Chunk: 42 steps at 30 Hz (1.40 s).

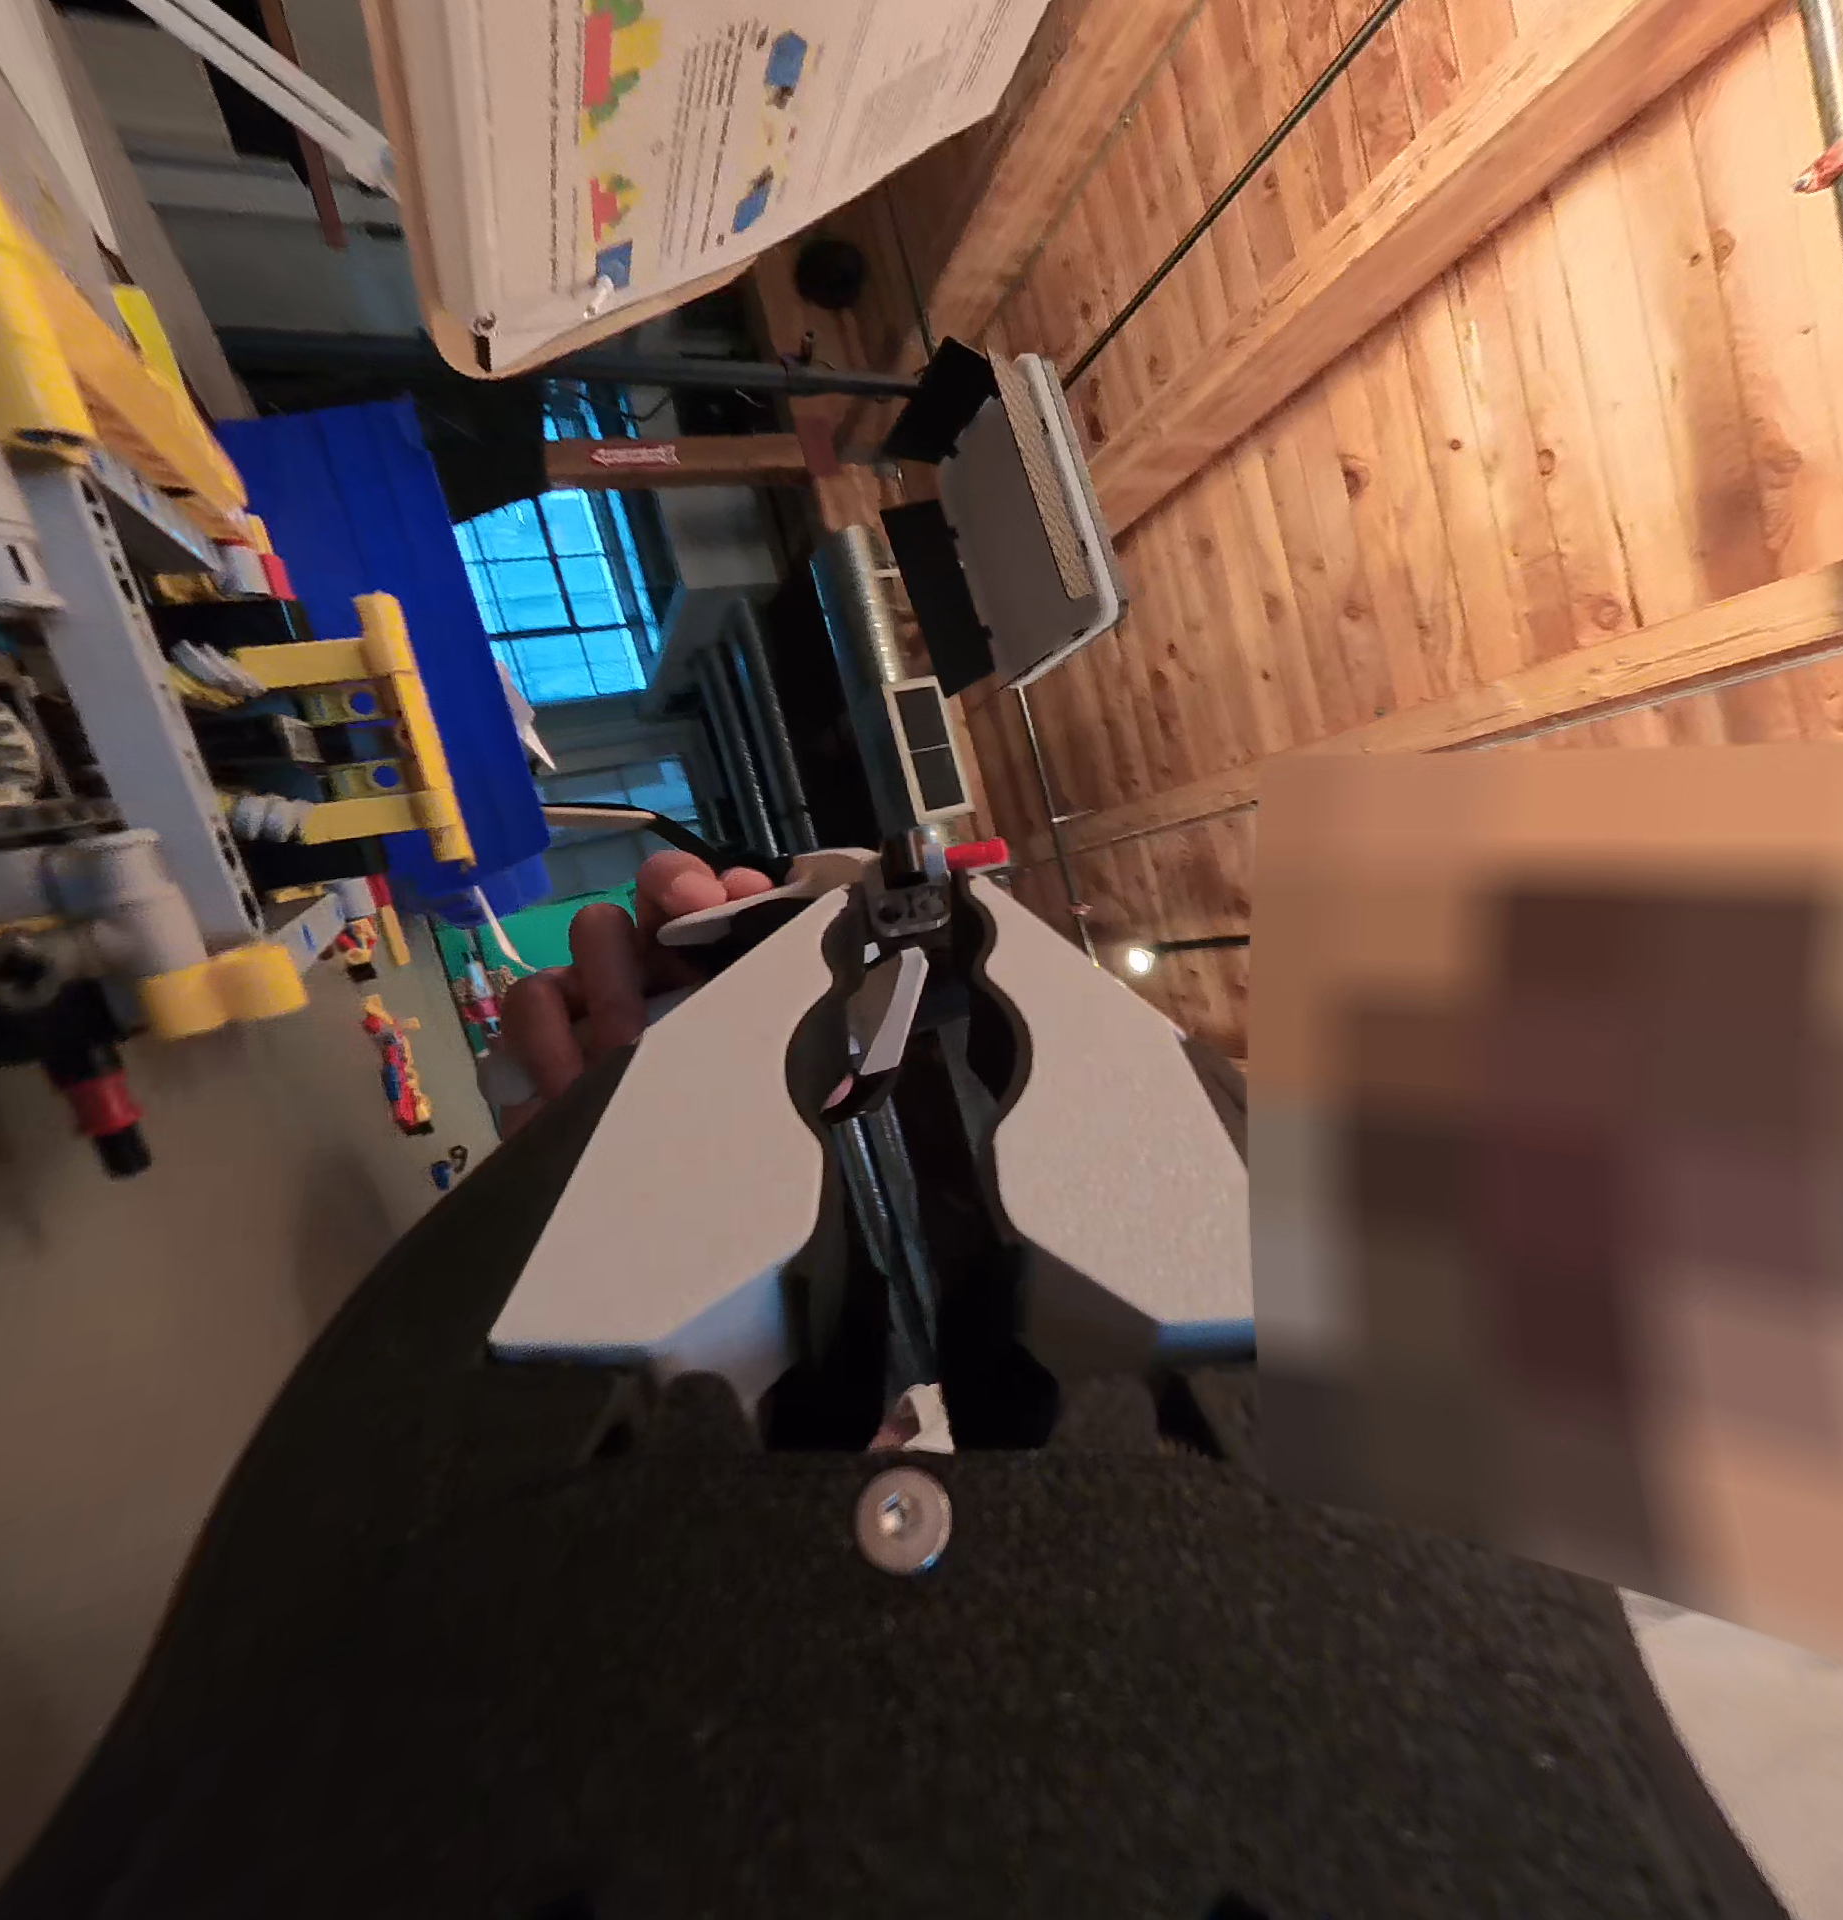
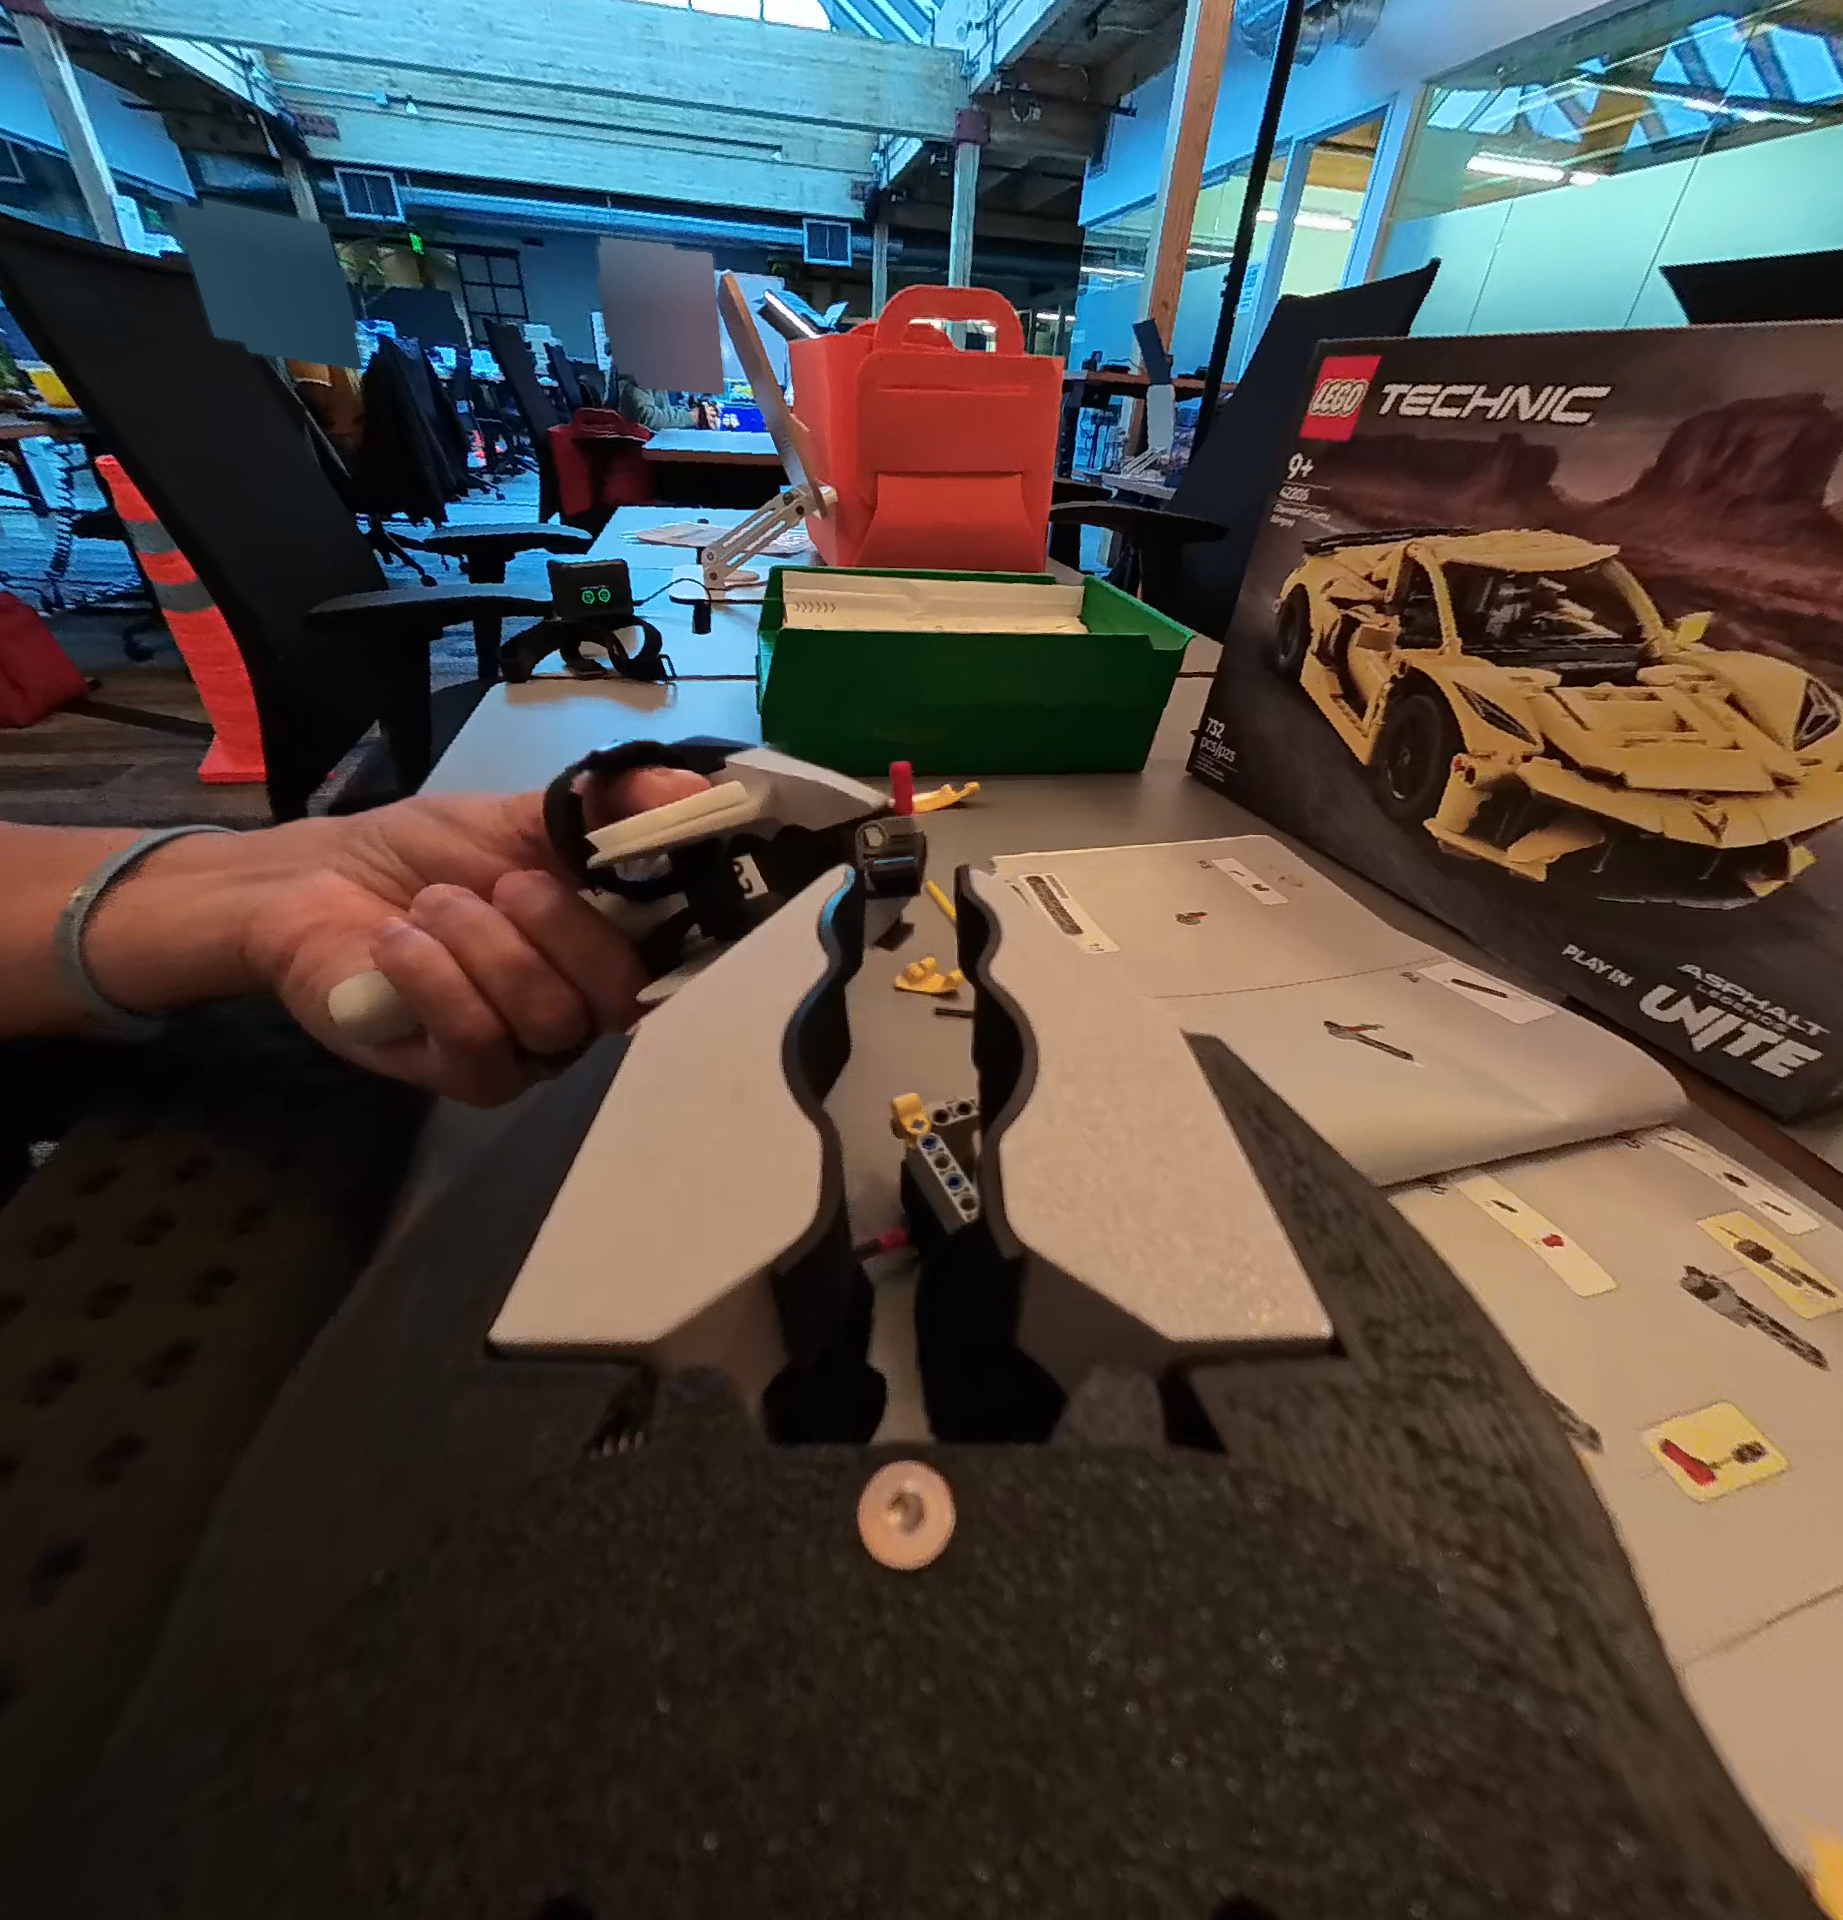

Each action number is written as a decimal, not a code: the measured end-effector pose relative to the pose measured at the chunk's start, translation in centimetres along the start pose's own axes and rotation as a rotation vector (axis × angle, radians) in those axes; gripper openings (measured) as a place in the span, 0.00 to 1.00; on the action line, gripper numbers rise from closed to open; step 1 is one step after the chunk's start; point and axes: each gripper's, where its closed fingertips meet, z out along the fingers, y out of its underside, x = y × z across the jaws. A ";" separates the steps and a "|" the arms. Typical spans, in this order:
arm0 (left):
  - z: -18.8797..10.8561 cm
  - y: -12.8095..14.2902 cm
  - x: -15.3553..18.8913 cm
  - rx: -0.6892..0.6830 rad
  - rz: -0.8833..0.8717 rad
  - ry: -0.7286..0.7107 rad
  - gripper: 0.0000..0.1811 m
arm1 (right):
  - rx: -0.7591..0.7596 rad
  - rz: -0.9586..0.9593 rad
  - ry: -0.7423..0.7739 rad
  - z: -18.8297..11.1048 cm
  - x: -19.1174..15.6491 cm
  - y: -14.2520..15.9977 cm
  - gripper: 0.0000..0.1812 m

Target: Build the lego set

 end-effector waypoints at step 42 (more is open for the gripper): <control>-4.4 4.0 0.0 -0.023 0.226 -0.205 0.08 | -0.584 1.371 -0.468 3.1 -6.2 3.0 0.26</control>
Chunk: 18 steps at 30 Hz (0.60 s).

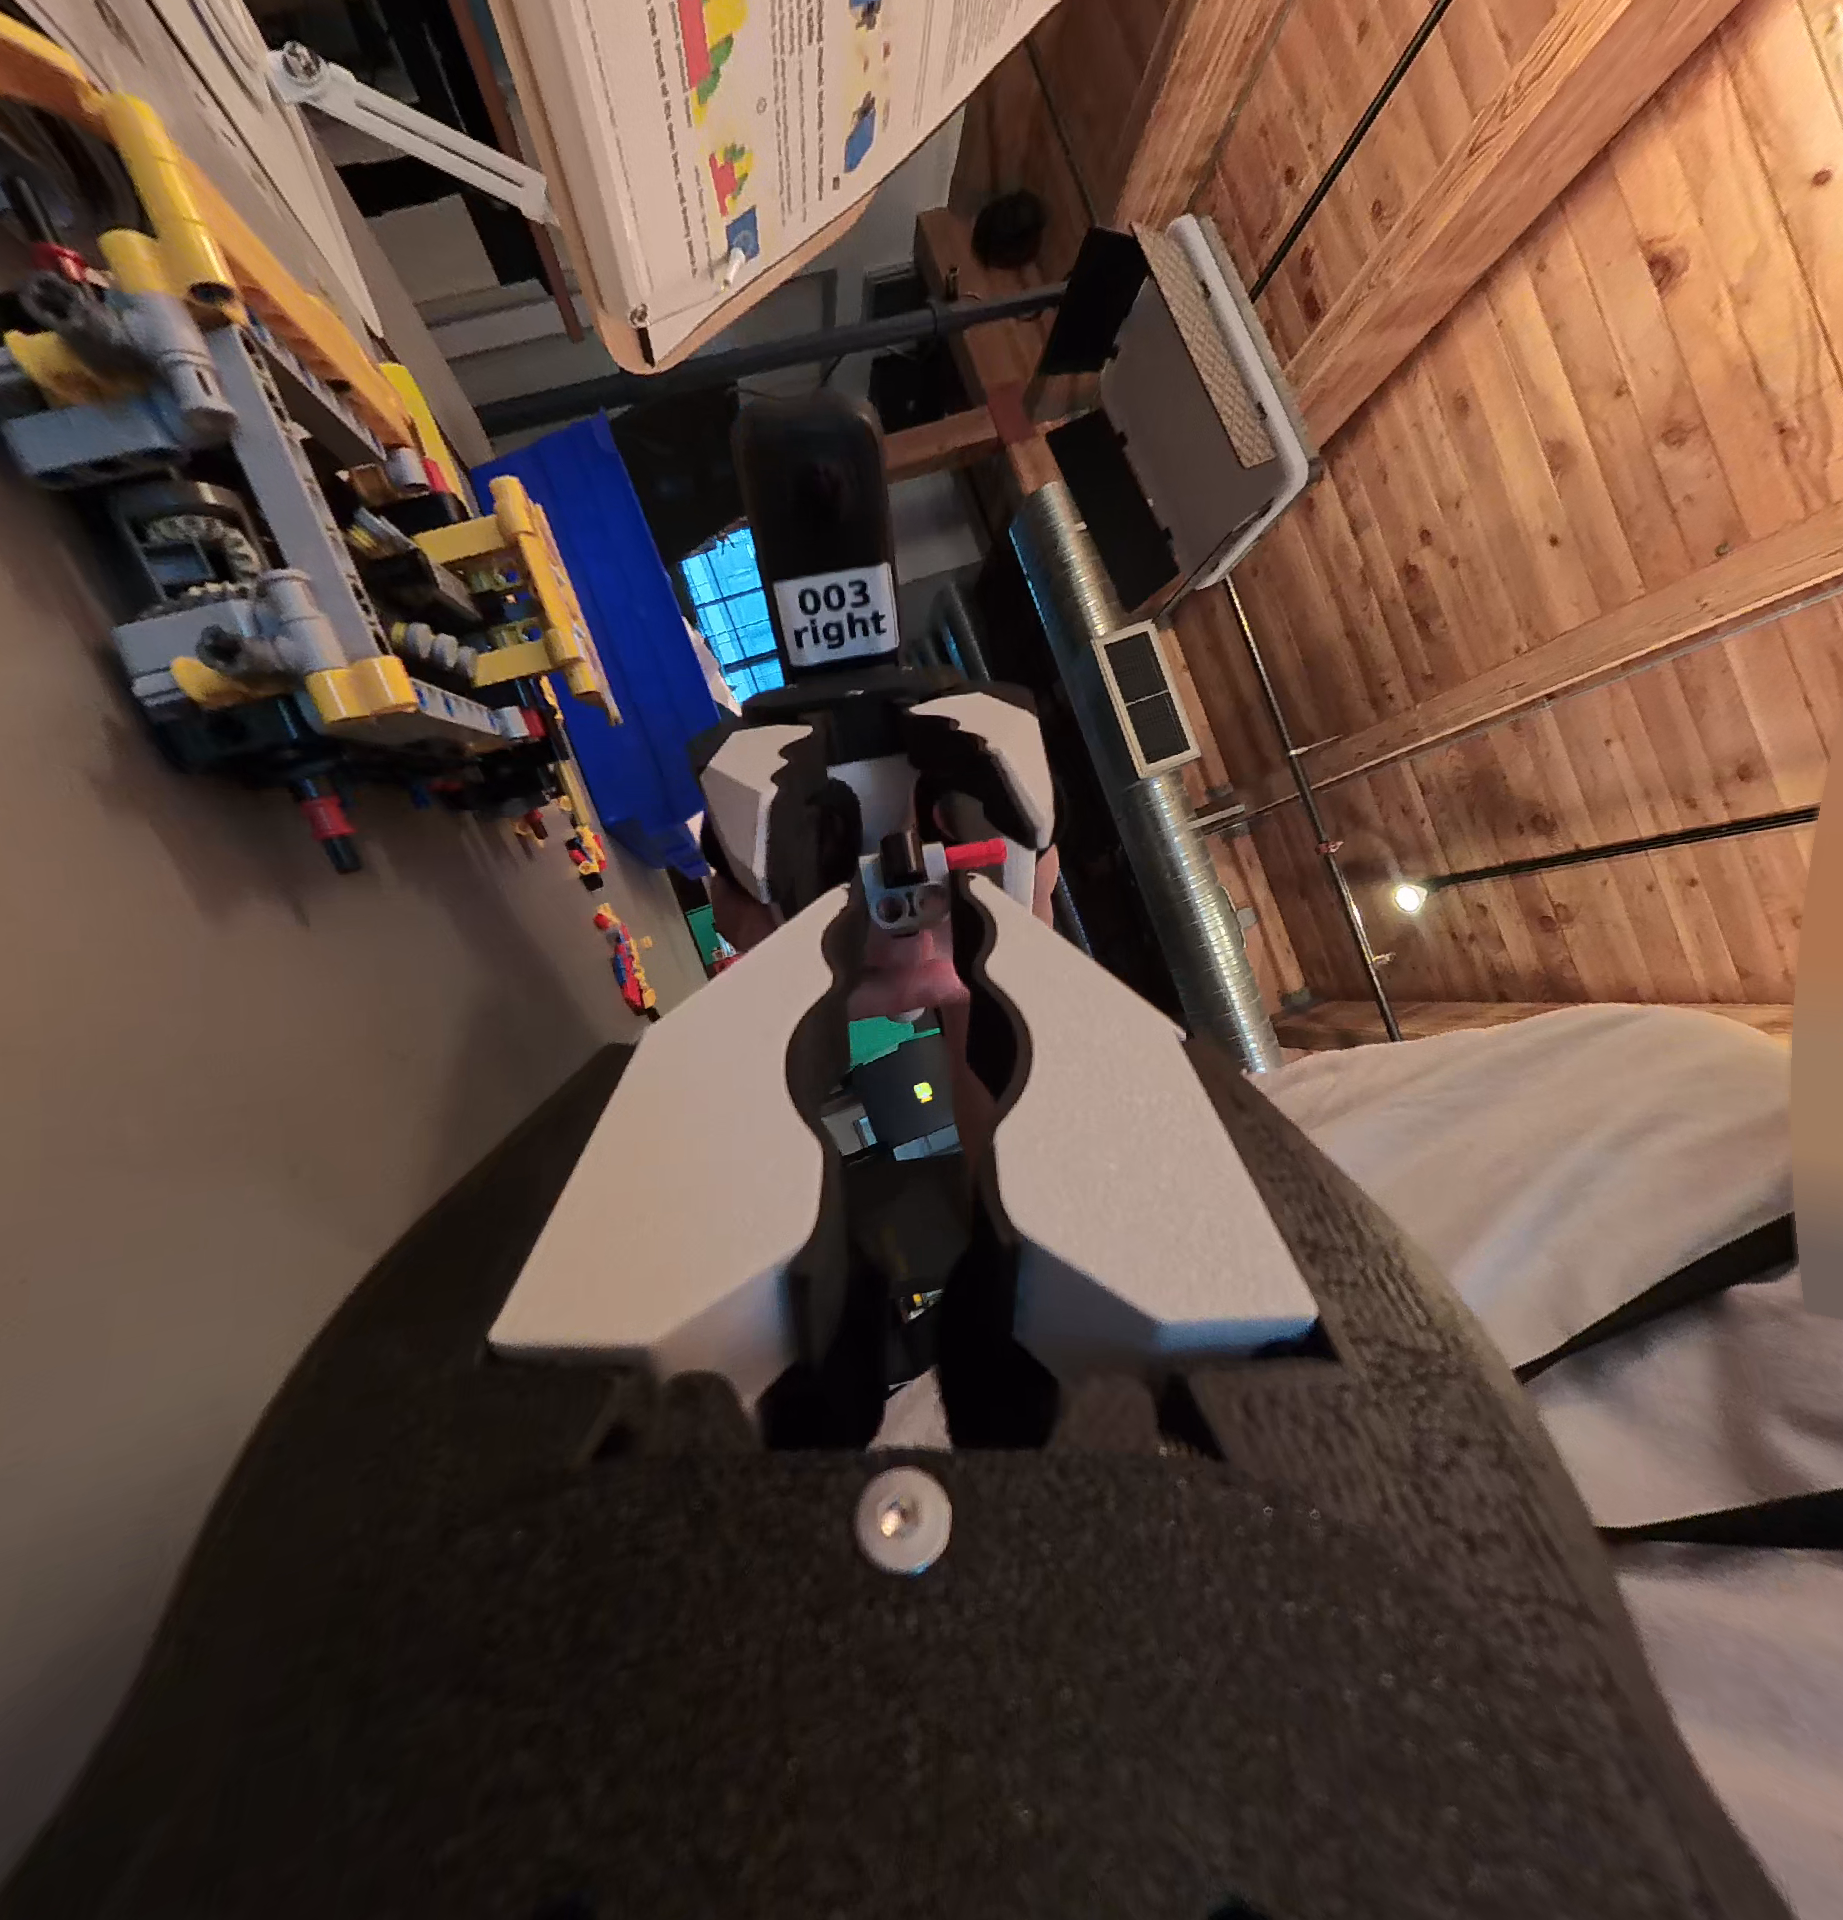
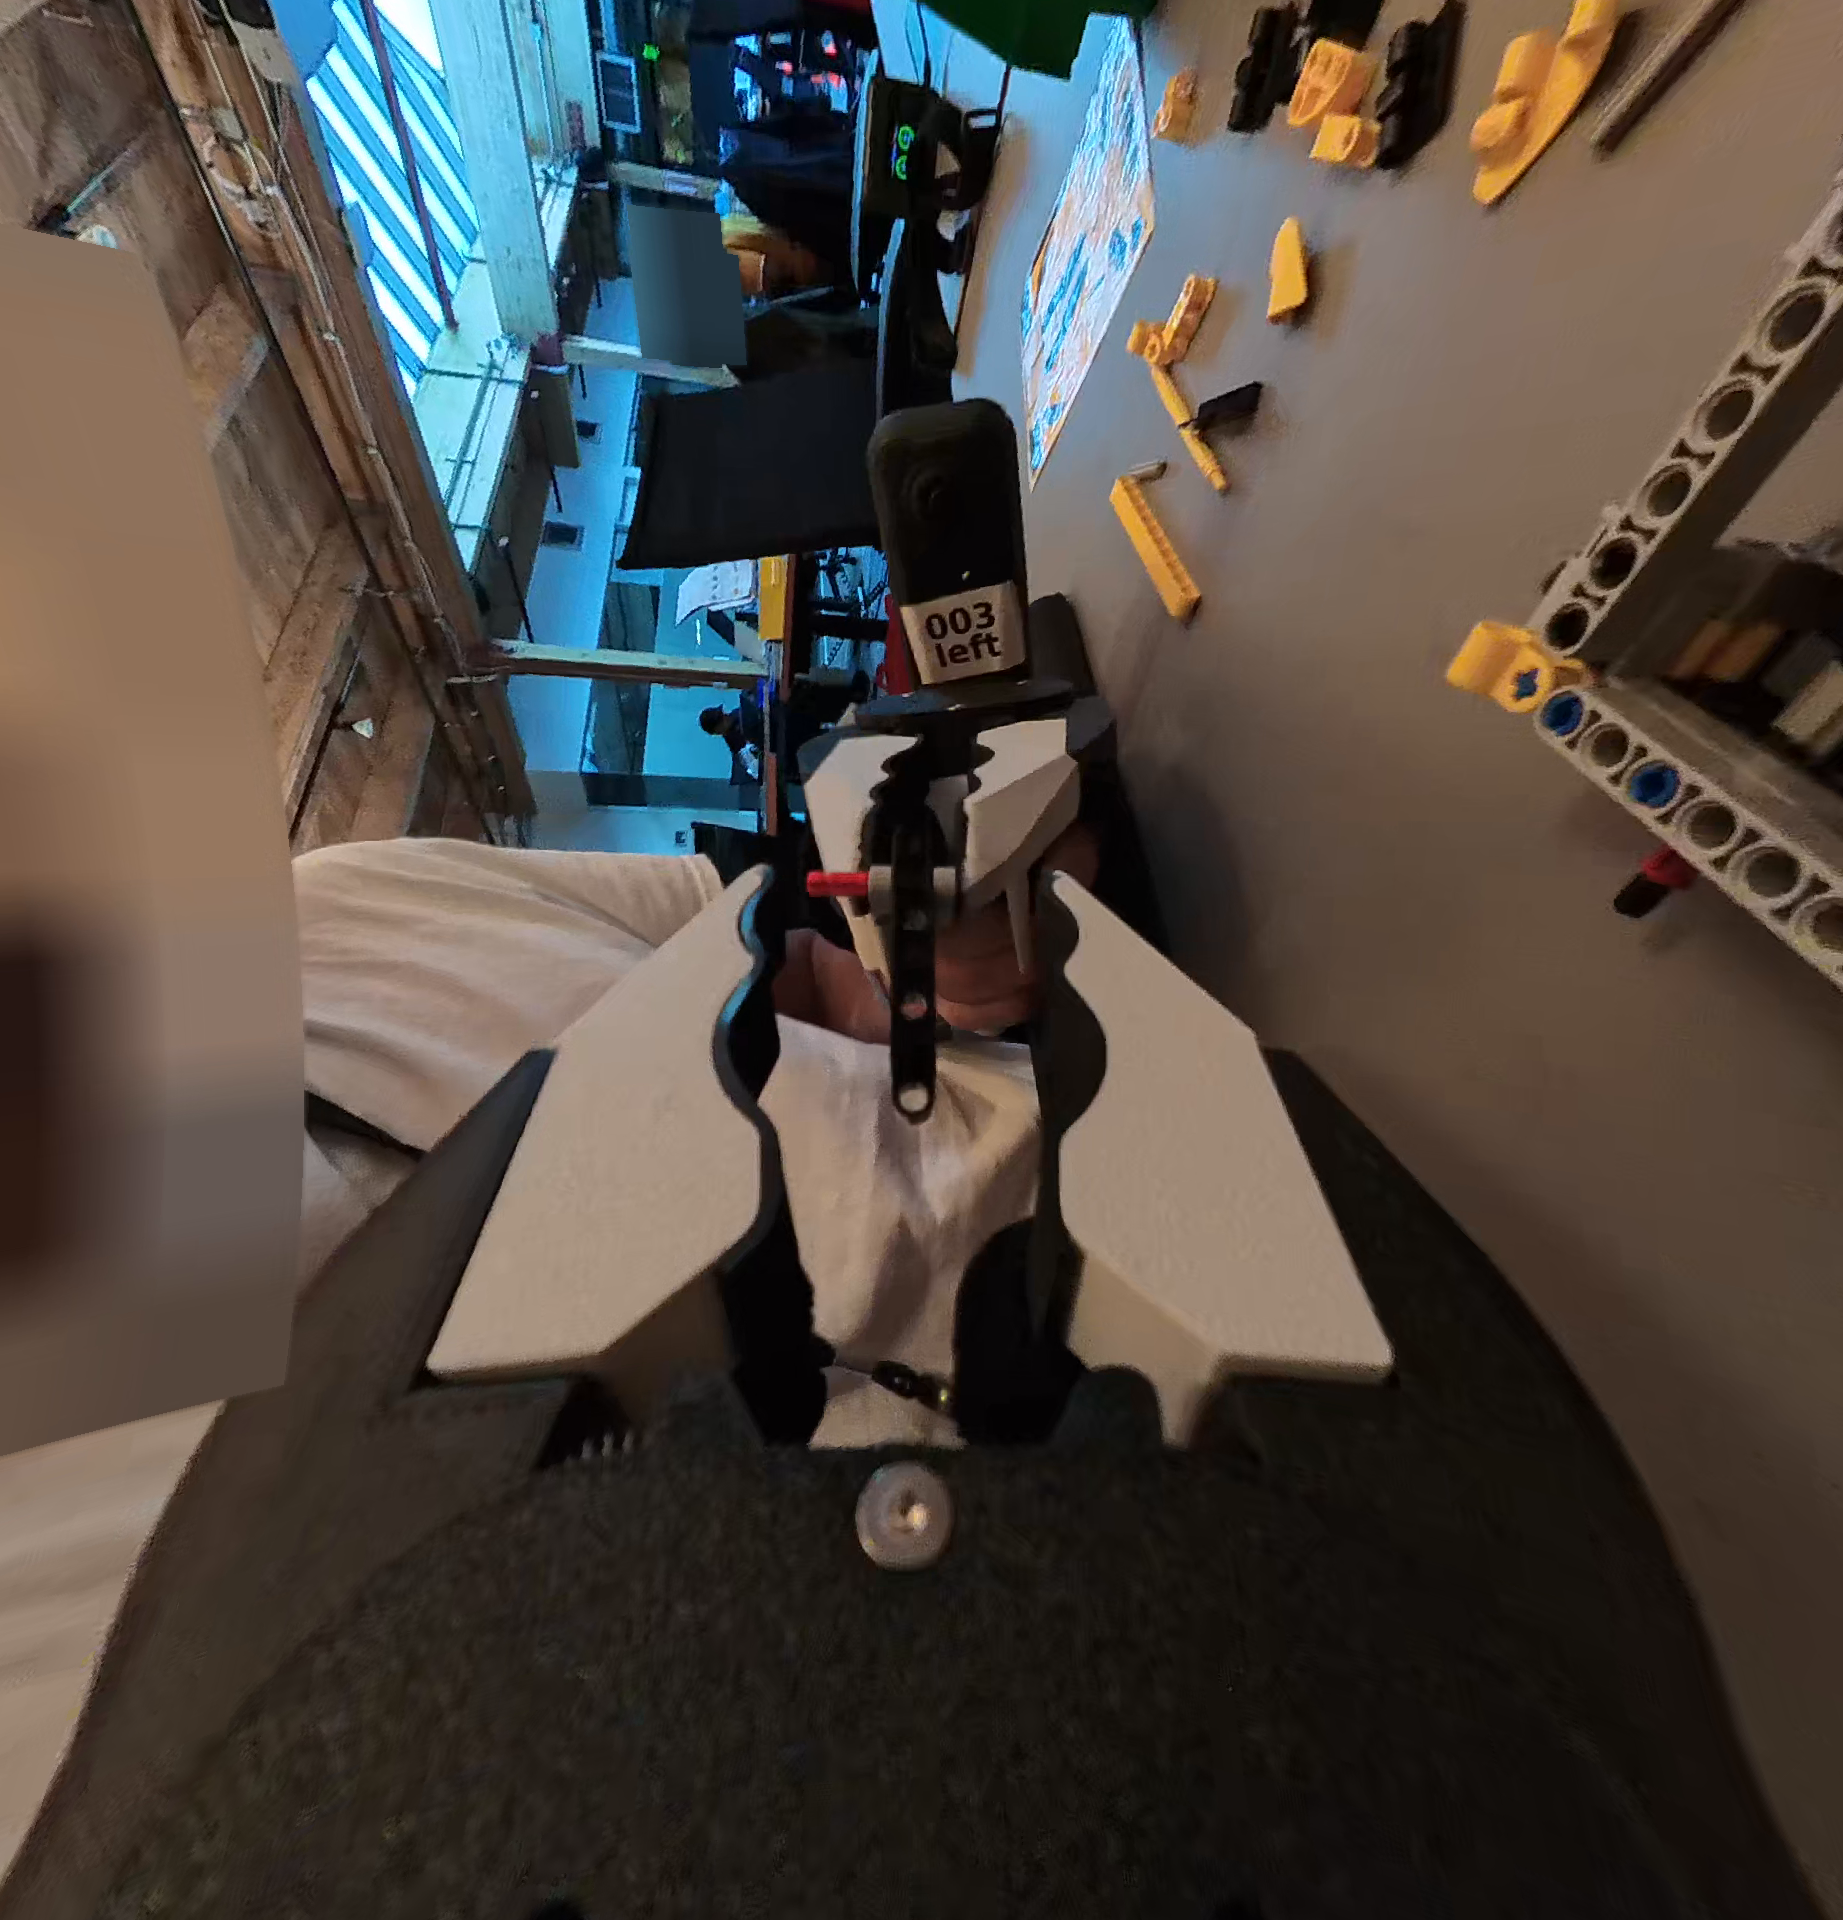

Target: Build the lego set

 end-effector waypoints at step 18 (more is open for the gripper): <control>0.0 0.2 -0.3 -0.013 0.009 -0.023 0.08 | -0.024 0.014 -0.028 0.2 0.1 0.5 0.18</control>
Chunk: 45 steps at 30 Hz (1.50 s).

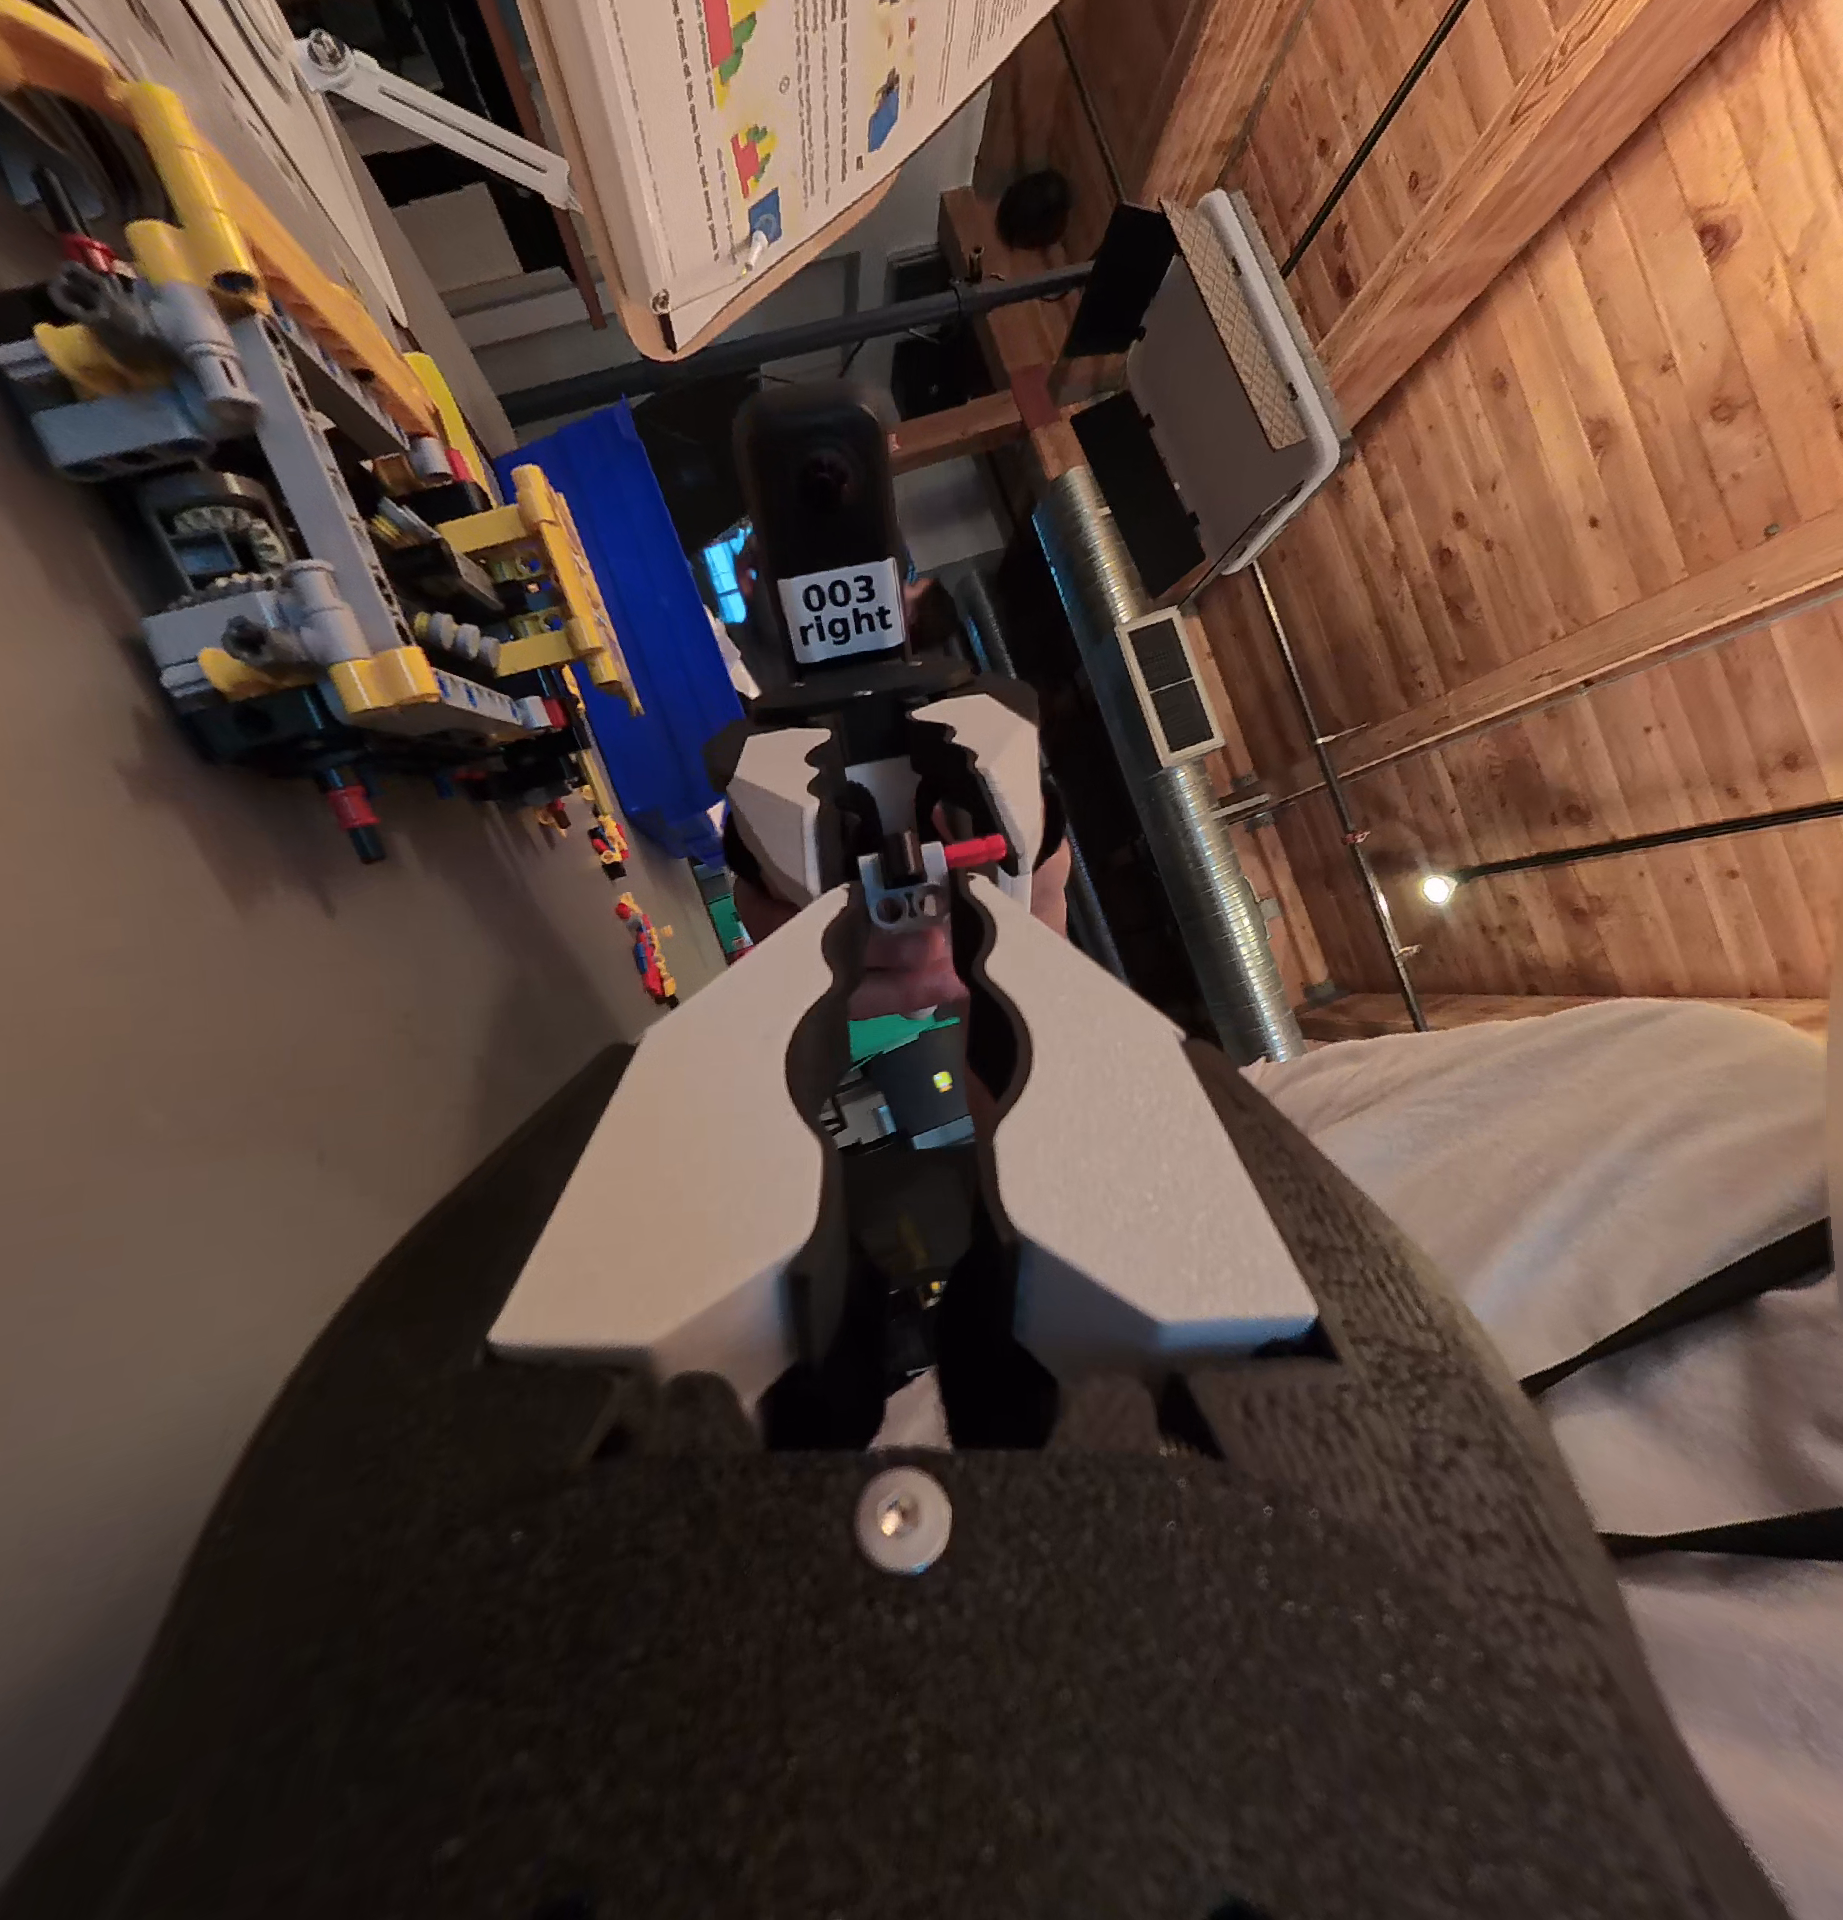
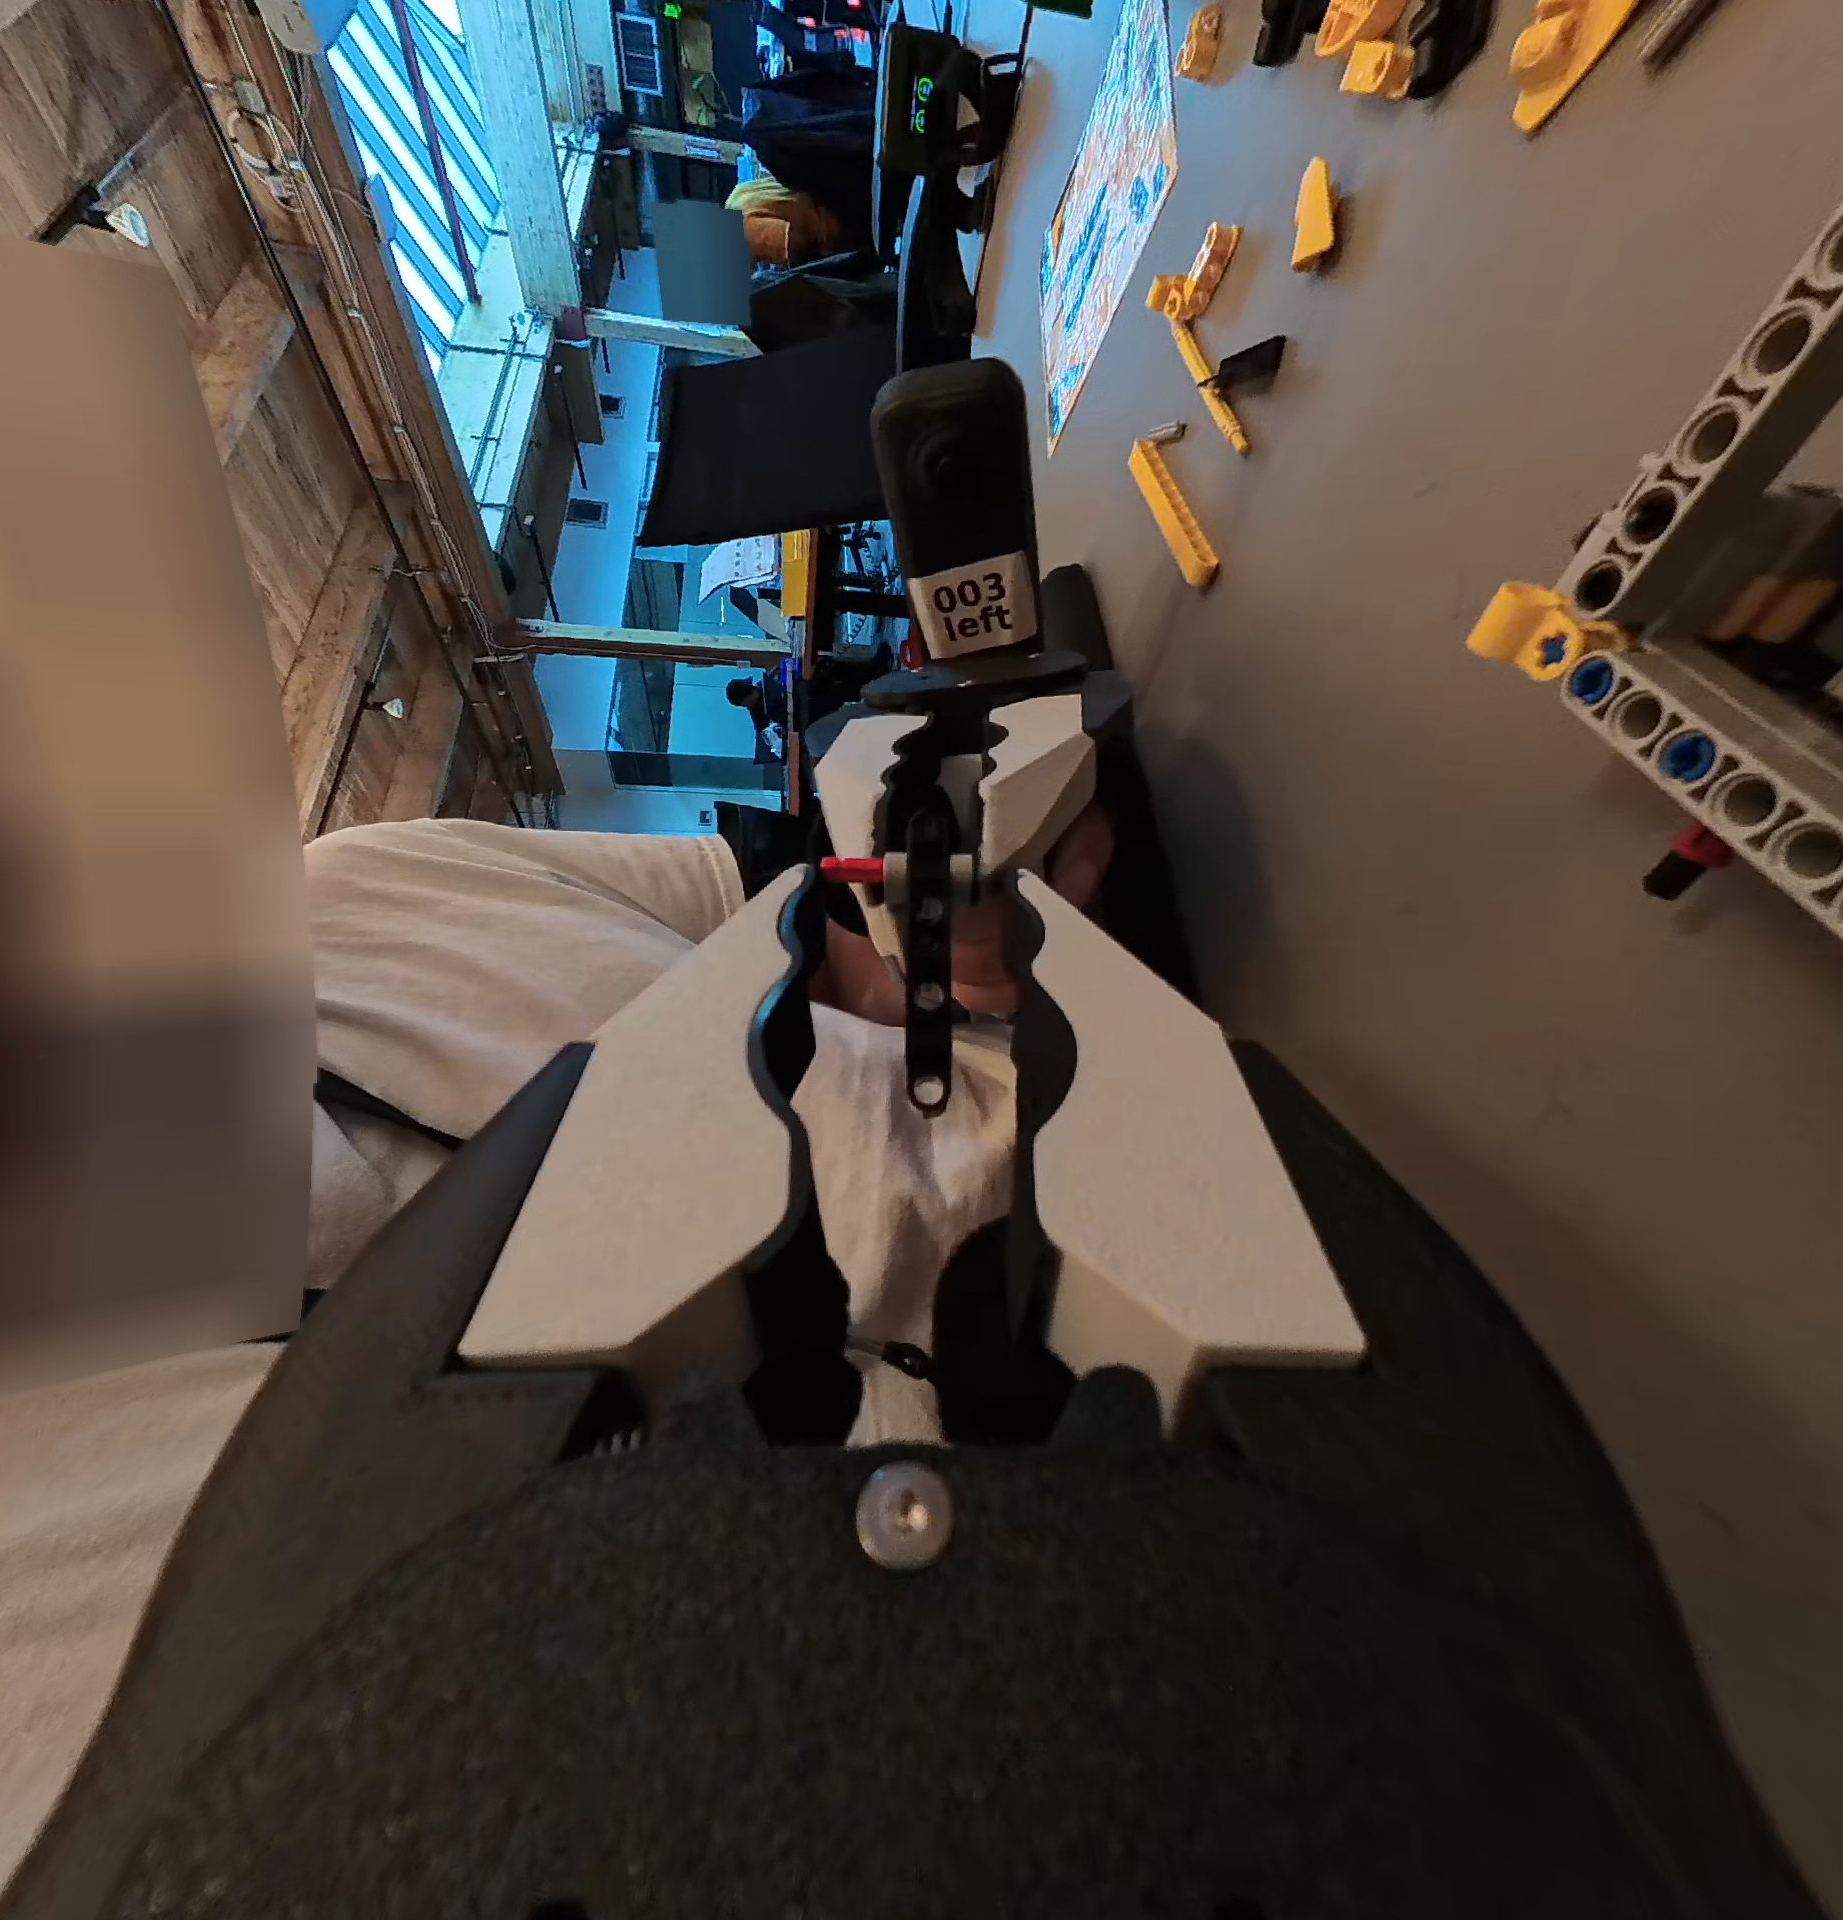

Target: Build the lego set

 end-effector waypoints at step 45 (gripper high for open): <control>-0.2 1.4 4.1 -0.157 0.102 0.207 0.21 | 0.084 -1.413 0.479 -0.9 -4.6 2.2 0.10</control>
